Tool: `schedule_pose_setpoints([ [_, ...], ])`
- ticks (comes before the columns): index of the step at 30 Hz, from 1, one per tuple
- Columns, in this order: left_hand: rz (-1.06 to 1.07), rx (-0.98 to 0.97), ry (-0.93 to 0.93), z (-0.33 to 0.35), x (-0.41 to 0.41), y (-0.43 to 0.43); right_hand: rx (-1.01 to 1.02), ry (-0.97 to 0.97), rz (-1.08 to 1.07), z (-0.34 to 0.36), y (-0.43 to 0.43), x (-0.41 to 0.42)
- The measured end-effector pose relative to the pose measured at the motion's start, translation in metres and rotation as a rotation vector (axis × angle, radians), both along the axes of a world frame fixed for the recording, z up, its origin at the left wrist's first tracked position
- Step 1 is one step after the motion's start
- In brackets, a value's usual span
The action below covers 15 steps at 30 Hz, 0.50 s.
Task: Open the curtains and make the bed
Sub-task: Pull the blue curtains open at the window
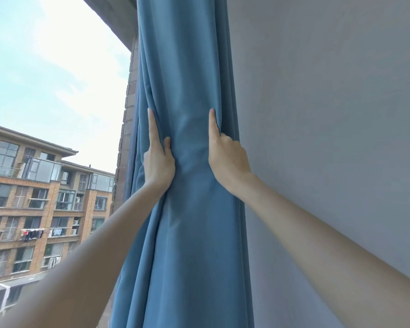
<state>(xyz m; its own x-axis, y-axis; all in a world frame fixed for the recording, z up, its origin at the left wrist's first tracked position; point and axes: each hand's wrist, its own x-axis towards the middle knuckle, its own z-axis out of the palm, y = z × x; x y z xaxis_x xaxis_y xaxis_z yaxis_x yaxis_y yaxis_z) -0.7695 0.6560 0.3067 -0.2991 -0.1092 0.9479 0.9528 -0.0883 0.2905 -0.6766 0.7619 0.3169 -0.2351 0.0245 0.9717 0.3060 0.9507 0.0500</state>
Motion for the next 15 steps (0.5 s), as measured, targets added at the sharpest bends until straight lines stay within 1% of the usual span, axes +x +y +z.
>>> schedule_pose_setpoints([
  [3, 0.022, -0.098, -0.11, 0.016, -0.021, 0.025, -0.074, -0.075, -0.043, 0.014, 0.016, -0.012],
  [6, 0.09, -0.254, -0.228, 0.031, -0.037, 0.049, -0.176, -0.135, -0.078, 0.028, 0.03, -0.028],
  [9, 0.117, -0.385, -0.237, 0.023, -0.033, 0.064, -0.247, -0.198, -0.096, 0.024, 0.042, -0.021],
  [12, 0.135, -0.446, -0.265, 0.022, -0.016, 0.064, -0.252, -0.221, -0.159, 0.02, 0.043, -0.002],
  [15, 0.143, -0.45, -0.272, 0.017, -0.001, 0.065, -0.229, -0.257, -0.216, 0.022, 0.039, 0.012],
])
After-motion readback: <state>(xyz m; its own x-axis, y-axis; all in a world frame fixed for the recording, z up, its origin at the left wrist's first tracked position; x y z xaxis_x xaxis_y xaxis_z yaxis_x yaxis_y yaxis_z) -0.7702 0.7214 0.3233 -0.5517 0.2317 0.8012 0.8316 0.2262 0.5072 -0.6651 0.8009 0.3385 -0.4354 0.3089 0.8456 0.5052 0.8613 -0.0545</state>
